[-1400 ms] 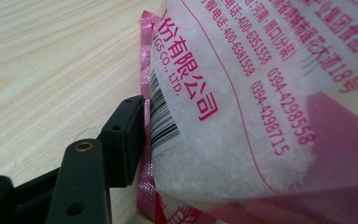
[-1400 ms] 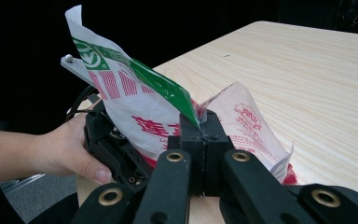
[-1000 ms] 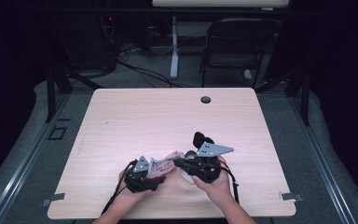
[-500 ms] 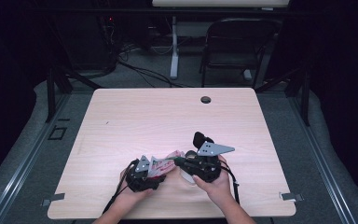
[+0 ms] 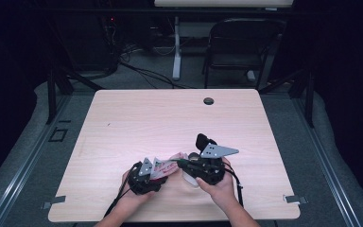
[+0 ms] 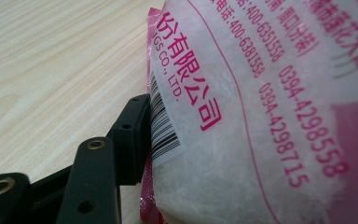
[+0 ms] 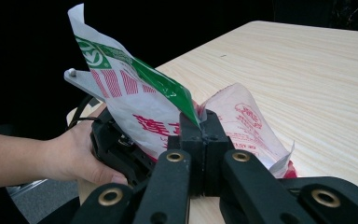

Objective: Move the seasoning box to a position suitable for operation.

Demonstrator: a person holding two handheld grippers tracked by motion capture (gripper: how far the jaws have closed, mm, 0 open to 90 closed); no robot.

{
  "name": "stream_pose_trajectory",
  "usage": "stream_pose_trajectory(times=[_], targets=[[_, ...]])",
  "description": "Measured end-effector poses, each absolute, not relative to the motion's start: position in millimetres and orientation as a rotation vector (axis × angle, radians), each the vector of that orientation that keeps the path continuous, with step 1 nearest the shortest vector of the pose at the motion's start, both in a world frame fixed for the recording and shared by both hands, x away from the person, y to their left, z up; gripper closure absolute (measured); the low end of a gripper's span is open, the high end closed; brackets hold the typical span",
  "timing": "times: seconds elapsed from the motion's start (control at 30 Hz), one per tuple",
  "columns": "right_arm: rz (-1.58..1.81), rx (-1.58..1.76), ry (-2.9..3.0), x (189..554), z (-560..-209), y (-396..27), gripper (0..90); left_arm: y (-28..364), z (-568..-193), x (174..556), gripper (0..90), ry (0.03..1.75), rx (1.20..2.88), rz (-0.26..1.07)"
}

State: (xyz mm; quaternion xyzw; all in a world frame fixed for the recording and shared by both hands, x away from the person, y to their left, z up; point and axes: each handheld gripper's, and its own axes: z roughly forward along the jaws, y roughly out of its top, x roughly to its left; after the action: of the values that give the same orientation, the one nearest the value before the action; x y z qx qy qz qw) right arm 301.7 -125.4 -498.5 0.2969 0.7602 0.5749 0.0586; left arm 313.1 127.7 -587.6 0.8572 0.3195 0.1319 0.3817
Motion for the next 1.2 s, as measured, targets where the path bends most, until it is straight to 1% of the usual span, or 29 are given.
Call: stream_pose_trajectory(times=[0.47,0.83,1.2], targets=[[1.744,0.904,2.300,301.5,-498.2,-126.2,90.0,128.2,-587.2,312.7,56.9,0.789,2.196,0.361],[1.746,0.895,2.300,301.6,-498.4,-126.8,90.0,129.0,-585.9,312.0,61.1,0.789,2.196,0.380],[1.747,0.897,2.293,301.6,-498.8,-129.4,90.0,128.8,-582.9,310.4,63.4,0.797,2.194,0.407]])
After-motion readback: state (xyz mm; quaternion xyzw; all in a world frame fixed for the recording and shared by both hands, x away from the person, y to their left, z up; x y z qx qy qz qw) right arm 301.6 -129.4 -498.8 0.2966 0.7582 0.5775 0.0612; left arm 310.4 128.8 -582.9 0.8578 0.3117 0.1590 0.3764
